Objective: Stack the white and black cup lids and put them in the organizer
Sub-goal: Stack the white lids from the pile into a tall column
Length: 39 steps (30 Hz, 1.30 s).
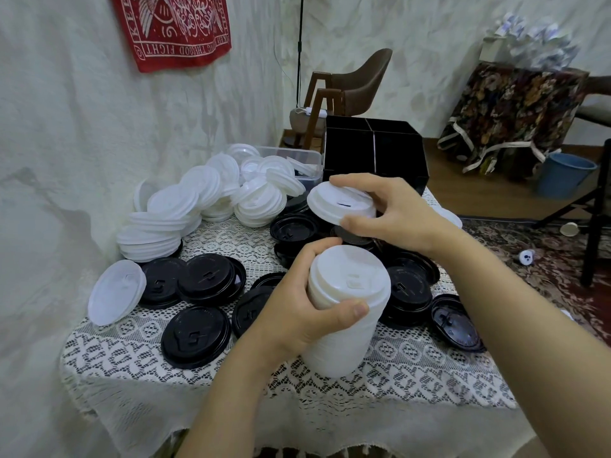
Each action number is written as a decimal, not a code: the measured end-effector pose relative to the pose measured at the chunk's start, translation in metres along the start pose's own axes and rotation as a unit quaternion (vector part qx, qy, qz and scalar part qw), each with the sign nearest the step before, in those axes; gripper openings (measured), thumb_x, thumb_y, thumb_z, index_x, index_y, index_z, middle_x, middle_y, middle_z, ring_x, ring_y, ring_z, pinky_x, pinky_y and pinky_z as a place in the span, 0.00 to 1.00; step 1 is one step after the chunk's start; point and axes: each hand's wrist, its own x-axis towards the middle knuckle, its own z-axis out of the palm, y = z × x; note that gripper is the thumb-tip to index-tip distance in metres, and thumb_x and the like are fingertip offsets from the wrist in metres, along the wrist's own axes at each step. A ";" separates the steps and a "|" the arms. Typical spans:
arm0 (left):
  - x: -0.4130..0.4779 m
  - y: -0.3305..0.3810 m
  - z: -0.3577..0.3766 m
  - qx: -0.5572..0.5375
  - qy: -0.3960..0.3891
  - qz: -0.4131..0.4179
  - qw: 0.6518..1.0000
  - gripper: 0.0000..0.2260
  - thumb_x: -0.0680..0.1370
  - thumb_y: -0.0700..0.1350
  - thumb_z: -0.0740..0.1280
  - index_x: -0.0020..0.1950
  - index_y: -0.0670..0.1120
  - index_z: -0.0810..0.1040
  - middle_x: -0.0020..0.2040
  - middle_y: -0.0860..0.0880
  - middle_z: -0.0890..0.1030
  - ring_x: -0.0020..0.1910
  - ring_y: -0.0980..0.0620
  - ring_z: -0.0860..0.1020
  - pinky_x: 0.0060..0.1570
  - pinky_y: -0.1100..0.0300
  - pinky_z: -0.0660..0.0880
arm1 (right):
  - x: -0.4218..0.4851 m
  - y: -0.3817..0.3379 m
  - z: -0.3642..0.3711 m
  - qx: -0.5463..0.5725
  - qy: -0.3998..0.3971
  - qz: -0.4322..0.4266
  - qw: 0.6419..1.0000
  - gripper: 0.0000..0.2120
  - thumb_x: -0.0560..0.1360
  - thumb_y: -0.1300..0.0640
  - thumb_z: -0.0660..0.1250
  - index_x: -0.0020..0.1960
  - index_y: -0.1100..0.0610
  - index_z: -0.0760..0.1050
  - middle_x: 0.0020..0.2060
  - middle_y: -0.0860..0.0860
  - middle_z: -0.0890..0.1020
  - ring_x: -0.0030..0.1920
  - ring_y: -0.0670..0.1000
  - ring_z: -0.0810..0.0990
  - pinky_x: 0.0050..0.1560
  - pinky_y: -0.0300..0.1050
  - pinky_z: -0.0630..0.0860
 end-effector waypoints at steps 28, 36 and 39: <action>0.003 -0.005 -0.005 -0.038 -0.030 0.016 0.999 0.38 0.59 0.45 0.79 0.68 0.55 0.70 0.62 0.49 0.79 0.62 0.49 0.77 0.56 0.56 0.76 | -0.074 0.006 0.016 0.060 -0.118 -0.046 0.990 0.31 0.70 0.52 0.73 0.71 0.50 0.70 0.67 0.35 0.70 0.70 0.40 0.68 0.71 0.40 0.66; -0.005 0.005 -0.009 -0.030 -0.044 0.032 0.998 0.41 0.63 0.60 0.78 0.72 0.60 0.65 0.67 0.59 0.74 0.66 0.56 0.73 0.61 0.60 0.74 | -0.078 0.010 0.026 0.079 -0.093 -0.055 0.991 0.31 0.70 0.45 0.71 0.71 0.49 0.69 0.70 0.38 0.68 0.72 0.44 0.67 0.72 0.49 0.67; -0.005 0.005 -0.005 0.005 -0.030 0.036 0.999 0.35 0.65 0.56 0.77 0.69 0.63 0.68 0.64 0.61 0.75 0.64 0.57 0.75 0.59 0.59 0.75 | -0.080 0.010 0.029 0.090 -0.088 -0.047 0.991 0.30 0.70 0.45 0.70 0.71 0.47 0.69 0.69 0.36 0.68 0.72 0.43 0.67 0.71 0.48 0.68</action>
